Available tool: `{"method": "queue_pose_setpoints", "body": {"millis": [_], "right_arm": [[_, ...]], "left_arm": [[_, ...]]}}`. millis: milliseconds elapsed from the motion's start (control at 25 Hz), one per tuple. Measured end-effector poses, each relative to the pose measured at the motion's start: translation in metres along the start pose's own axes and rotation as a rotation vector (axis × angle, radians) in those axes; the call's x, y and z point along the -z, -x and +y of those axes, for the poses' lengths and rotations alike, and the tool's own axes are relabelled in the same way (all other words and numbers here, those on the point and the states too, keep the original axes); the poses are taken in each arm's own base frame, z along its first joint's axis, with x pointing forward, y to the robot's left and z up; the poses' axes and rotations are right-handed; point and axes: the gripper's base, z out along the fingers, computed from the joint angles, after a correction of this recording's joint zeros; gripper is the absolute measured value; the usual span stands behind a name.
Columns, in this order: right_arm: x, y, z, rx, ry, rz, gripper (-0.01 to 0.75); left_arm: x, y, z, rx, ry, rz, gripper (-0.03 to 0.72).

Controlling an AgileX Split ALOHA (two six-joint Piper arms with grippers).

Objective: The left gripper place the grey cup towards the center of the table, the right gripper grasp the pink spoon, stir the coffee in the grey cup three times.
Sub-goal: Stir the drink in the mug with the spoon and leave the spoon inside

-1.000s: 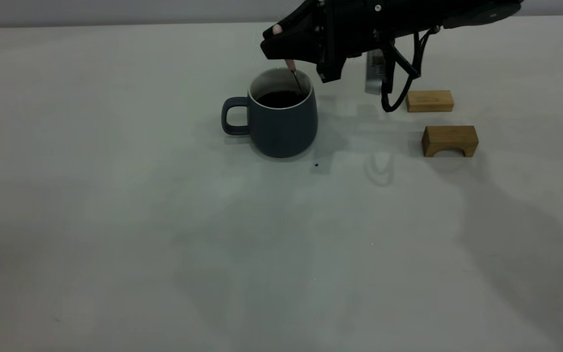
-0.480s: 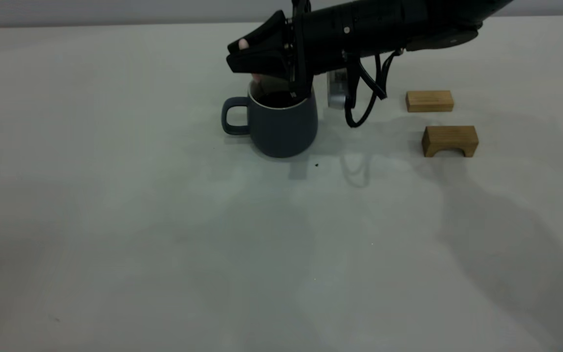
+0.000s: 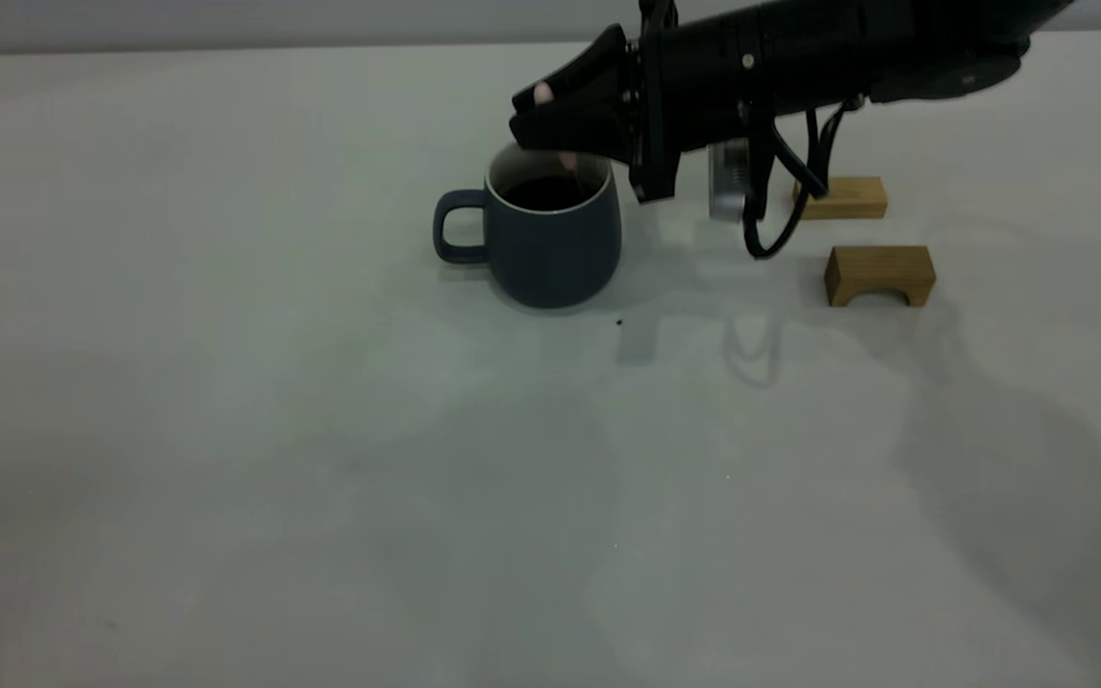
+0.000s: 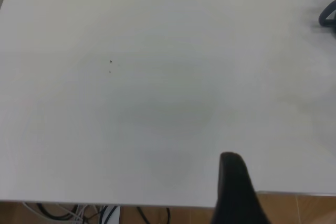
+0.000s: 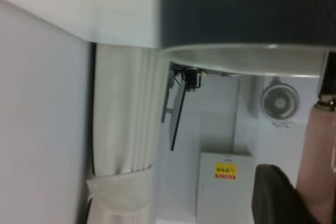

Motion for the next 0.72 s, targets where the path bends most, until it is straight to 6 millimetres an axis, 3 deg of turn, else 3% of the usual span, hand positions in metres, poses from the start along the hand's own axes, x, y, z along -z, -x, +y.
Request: {"method": "queue_pose_setpoints", "body": {"millis": [200, 400, 720], "right_arm": [[-0.018, -0.008, -0.009, 0.022, -0.046, 0.029, 0.131], [-0.033, -0.007, 0.007, 0.085, -0.036, 0.072, 0.131], [-0.001, 0.008, 0.020, 0.054, 0.009, 0.047, 0.131]], "left_arm": [[0.000, 0.000, 0.000, 0.000, 0.000, 0.000, 0.528], [0.000, 0.000, 0.000, 0.000, 0.000, 0.000, 0.528], [0.000, 0.000, 0.000, 0.000, 0.000, 0.000, 0.528]]}}
